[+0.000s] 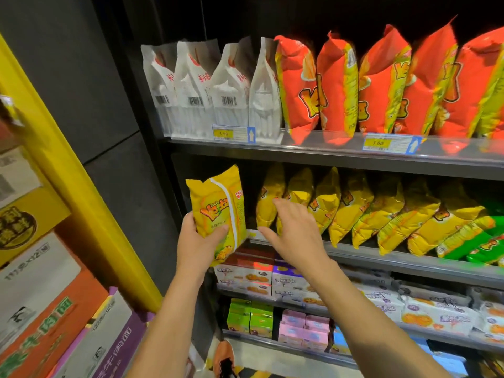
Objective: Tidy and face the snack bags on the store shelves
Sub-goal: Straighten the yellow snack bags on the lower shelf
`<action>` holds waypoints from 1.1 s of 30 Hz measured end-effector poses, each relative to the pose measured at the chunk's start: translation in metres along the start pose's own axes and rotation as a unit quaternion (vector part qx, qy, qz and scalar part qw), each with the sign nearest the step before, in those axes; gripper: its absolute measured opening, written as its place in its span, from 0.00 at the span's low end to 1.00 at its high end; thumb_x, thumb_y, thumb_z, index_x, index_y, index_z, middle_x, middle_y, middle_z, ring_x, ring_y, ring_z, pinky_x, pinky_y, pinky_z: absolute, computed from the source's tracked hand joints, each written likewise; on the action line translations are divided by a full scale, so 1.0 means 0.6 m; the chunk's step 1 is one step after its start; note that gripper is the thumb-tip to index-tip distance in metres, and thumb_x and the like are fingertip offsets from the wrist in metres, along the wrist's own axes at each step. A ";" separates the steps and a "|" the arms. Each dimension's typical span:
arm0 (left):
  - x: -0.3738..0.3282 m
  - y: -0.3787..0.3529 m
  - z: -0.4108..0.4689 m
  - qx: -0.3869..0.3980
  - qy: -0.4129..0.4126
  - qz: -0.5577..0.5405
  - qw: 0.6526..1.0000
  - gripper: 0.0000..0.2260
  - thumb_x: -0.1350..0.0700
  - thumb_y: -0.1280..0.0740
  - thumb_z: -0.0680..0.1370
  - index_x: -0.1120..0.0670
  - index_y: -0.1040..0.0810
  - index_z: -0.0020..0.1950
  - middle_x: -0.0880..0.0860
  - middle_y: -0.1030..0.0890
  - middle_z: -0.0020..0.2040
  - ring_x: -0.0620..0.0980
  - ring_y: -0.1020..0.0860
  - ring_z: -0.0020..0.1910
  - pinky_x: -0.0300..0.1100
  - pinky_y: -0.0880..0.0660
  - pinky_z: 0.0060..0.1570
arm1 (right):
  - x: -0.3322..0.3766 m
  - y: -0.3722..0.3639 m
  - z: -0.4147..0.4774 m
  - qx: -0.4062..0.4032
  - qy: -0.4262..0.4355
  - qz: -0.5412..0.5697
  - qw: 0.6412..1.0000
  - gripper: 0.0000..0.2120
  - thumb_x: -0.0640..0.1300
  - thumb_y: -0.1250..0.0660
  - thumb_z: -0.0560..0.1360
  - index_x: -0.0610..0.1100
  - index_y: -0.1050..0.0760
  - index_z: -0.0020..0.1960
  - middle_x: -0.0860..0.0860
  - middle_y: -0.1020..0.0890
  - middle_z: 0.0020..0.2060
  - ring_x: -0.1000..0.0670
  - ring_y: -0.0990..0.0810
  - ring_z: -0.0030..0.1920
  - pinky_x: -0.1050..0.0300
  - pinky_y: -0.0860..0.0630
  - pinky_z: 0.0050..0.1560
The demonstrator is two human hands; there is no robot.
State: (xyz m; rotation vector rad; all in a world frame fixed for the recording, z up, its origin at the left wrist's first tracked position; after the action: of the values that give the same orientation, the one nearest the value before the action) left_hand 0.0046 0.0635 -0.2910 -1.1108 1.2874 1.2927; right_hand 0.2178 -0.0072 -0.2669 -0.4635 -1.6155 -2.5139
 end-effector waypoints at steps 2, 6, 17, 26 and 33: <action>0.008 -0.008 0.029 -0.023 -0.025 0.047 0.998 0.26 0.49 0.20 0.74 0.42 0.26 0.69 0.42 0.16 0.57 0.47 0.17 0.57 0.58 0.18 0.59 | -0.011 -0.022 0.032 -0.019 0.012 -0.075 0.997 0.36 0.62 0.31 0.78 0.43 0.32 0.78 0.44 0.26 0.74 0.39 0.30 0.74 0.41 0.33 0.75; 0.015 -0.036 0.086 -0.037 -0.063 0.093 0.993 0.30 0.47 0.22 0.76 0.44 0.29 0.75 0.43 0.18 0.59 0.48 0.19 0.58 0.49 0.22 0.58 | -0.031 -0.053 0.086 -0.044 0.028 -0.186 0.981 0.36 0.62 0.29 0.76 0.44 0.32 0.78 0.40 0.25 0.71 0.36 0.26 0.68 0.35 0.30 0.71; 0.063 -0.111 0.204 -0.073 -0.059 0.088 0.992 0.32 0.47 0.23 0.77 0.46 0.33 0.78 0.50 0.20 0.66 0.54 0.22 0.66 0.56 0.23 0.63 | -0.048 -0.102 0.142 -0.058 0.003 -0.267 0.962 0.23 0.59 0.25 0.74 0.46 0.22 0.63 0.45 0.17 0.48 0.41 0.18 0.46 0.46 0.25 0.46; 0.107 -0.130 0.256 -0.101 0.000 0.043 0.994 0.27 0.54 0.26 0.80 0.53 0.32 0.76 0.55 0.20 0.62 0.59 0.21 0.63 0.53 0.22 0.57 | -0.048 -0.107 0.137 -0.103 0.012 -0.265 0.959 0.21 0.54 0.21 0.72 0.45 0.20 0.59 0.44 0.17 0.46 0.41 0.17 0.44 0.45 0.22 0.46; 0.139 -0.123 0.283 -0.145 0.078 0.024 0.986 0.29 0.55 0.27 0.80 0.53 0.35 0.78 0.60 0.21 0.67 0.65 0.22 0.66 0.61 0.26 0.64 | -0.051 -0.112 0.139 -0.128 0.023 -0.266 0.955 0.22 0.55 0.21 0.71 0.45 0.20 0.60 0.44 0.17 0.46 0.41 0.17 0.44 0.45 0.22 0.45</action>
State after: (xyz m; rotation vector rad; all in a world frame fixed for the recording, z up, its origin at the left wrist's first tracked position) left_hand 0.0722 0.2337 -0.3783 -1.4161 1.2720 1.4865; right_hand 0.2452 0.0947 -0.3025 0.0264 -1.5646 -3.1158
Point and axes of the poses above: each hand's wrist, its own z-axis towards the middle knuckle, its own y-axis out of the back of the hand, x = y × z, the point moved 3 cm from there along z, towards the middle knuckle
